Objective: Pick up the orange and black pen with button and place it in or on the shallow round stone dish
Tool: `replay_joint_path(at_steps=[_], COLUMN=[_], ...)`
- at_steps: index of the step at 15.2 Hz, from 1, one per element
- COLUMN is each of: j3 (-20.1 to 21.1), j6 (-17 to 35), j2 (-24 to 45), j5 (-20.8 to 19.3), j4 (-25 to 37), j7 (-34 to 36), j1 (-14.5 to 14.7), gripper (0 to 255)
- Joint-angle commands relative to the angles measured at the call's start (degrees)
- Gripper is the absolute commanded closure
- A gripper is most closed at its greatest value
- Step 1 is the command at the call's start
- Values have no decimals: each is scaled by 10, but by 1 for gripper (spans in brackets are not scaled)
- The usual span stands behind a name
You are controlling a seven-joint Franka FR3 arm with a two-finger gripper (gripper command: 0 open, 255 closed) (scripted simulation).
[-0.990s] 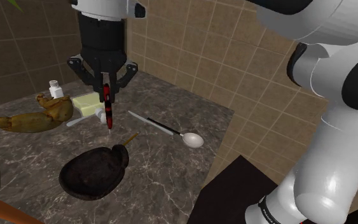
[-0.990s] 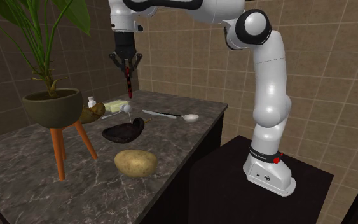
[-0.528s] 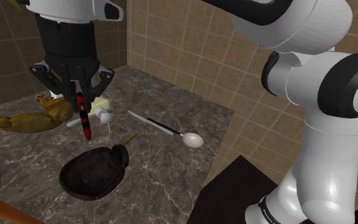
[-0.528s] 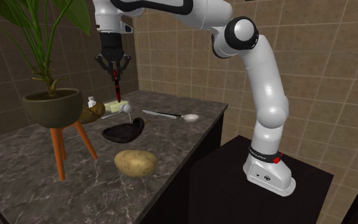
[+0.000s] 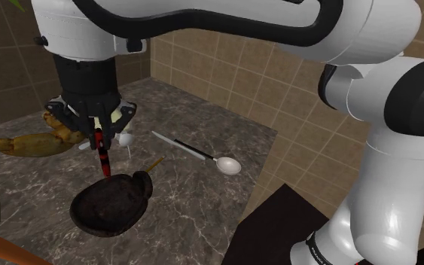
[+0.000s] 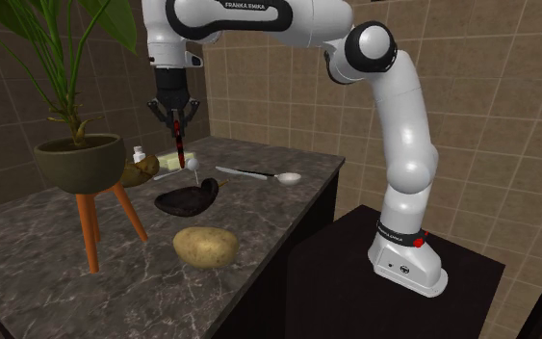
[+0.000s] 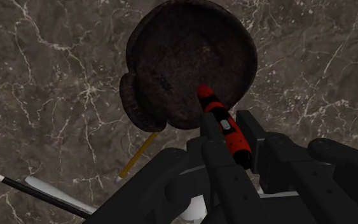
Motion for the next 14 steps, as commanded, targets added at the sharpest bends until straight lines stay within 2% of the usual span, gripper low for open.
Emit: replay_joint_path(at_steps=[1, 9, 14], j3=[0, -1, -1], j6=[19, 85, 85], j2=[-4, -13, -13], j5=[3, 7, 7], j4=[-23, -98, -98], j7=[0, 0, 0], j1=[-5, -20, -20], gripper=[255, 255, 255])
